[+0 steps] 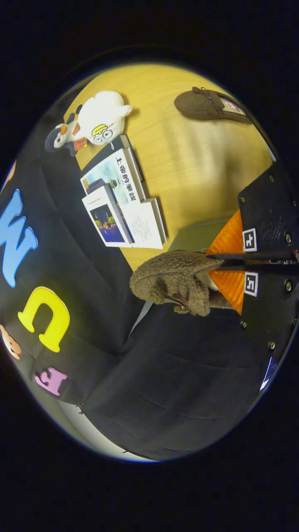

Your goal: Open the storage box then place both shoes into the box .Put the left shoe in first, then the right shoe, with the right side of both shoes facing outward in a uniform manner.

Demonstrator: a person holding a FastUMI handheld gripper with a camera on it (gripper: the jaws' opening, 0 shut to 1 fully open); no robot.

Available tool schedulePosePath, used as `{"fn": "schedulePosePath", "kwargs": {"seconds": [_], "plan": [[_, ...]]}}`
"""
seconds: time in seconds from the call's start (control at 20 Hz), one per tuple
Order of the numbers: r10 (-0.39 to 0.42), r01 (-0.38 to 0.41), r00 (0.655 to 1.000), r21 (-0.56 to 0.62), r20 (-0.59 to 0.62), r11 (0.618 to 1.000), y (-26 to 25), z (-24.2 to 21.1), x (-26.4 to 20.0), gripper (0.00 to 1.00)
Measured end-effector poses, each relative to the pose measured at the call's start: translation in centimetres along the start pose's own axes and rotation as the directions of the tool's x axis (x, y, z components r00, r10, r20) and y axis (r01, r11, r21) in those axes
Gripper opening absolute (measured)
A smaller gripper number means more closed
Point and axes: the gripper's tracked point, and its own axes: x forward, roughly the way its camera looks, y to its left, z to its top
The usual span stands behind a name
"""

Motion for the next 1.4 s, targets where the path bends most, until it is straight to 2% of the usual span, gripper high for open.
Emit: {"fn": "schedulePosePath", "kwargs": {"seconds": [0.2, 0.35, 0.8, 1.0, 1.15, 1.25, 1.35, 1.4], "plan": [[0.026, -0.027, 0.999, -0.040, -0.035, 0.999, 3.1, -1.1, 4.0, 0.04], [0.013, -0.019, 0.997, -0.078, -0.073, 0.997, 4.1, -3.2, 7.3, 0.04], [-0.084, 0.063, 0.981, -0.125, -0.173, 0.990, 3.3, -9.4, 14.1, 0.04], [-0.138, 0.116, 0.970, -0.120, -0.202, 0.986, 2.4, -11.4, 16.1, 0.04], [-0.155, 0.123, 0.960, -0.145, -0.232, 0.982, 2.4, -12.9, 16.8, 0.04], [-0.125, 0.083, 0.958, -0.168, -0.256, 0.982, 2.9, -13.8, 17.0, 0.15], [-0.103, 0.057, 0.963, -0.186, -0.247, 0.981, 3.2, -13.5, 16.1, 0.63], [-0.092, 0.046, 0.966, -0.189, -0.243, 0.981, 3.4, -13.4, 15.6, 0.81]]}}
